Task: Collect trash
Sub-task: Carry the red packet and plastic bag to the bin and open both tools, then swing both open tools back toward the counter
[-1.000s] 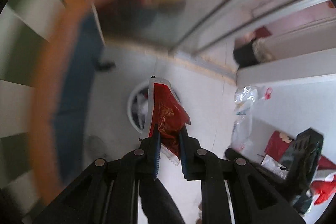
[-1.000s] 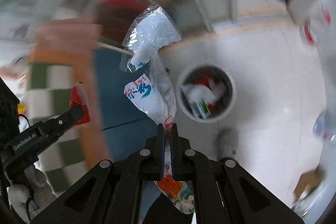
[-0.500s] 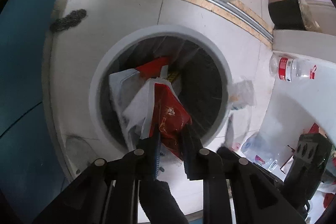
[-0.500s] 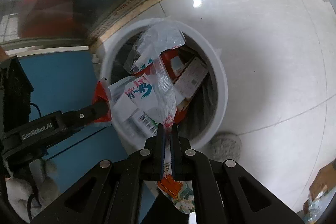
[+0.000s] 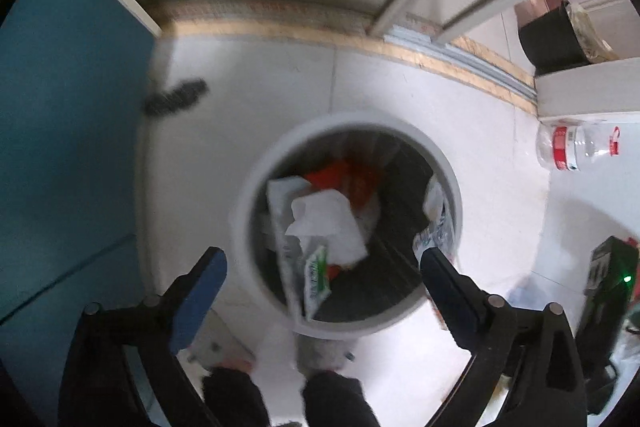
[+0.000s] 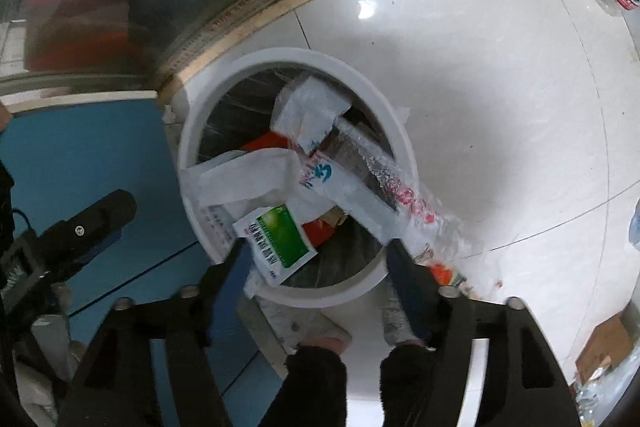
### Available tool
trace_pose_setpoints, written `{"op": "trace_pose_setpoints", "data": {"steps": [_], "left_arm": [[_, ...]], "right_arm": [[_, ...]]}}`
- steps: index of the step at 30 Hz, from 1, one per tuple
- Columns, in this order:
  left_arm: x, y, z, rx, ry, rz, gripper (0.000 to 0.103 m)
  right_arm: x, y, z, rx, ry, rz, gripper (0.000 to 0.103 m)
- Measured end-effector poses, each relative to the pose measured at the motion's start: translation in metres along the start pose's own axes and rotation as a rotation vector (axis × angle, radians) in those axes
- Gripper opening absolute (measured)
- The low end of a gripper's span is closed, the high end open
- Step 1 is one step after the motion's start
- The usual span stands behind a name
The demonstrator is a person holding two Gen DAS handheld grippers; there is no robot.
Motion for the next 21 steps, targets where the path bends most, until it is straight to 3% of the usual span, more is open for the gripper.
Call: {"op": "trace_pose_setpoints", "data": {"steps": [3,7,8,9,12,17,21], "left_arm": [[-0.018,0.007,0.002,0.026,-0.068,-0.062,0.099],[-0.033,0.018,0.006,0.050,-0.166,-0.111,0.099],[-0.038,0.022,0.006,0.055,-0.181,-0.119,0.099],[-0.043,0.026,0.005,0.060,-0.196,-0.124,0.099],[-0.068,0.040,-0.002,0.078,-0.230,-0.137,0.099],[-0.124,0.061,-0.027,0.101,-0.237,-0.150,0.099],[-0.197,0.078,-0.051,0.099,-0.219,-0.176,0.099]], "right_arm": [[-0.019,0.004,-0.008,0.003,-0.002,-0.039,0.078],[-0.046,0.015,-0.020,-0.038,0.096,-0.104,0.083],[-0.053,0.017,-0.024,-0.053,0.114,-0.117,0.088],[-0.062,0.021,-0.024,-0.071,0.149,-0.134,0.101],[-0.093,0.032,-0.018,-0.109,0.224,-0.181,0.103],[-0.165,0.055,-0.003,-0.147,0.287,-0.246,0.103],[-0.247,0.083,0.017,-0.174,0.304,-0.294,0.103]]}}
Point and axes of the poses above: each gripper's, at about its wrist camera, not at the fingertips, and x roughly the way its jaws point, z to its left, y to its underside, the point moved 7 cm from there along x, roughly the way its jaws point, and after that the axes turned 7 degrees about y, right-handed, at the moved point
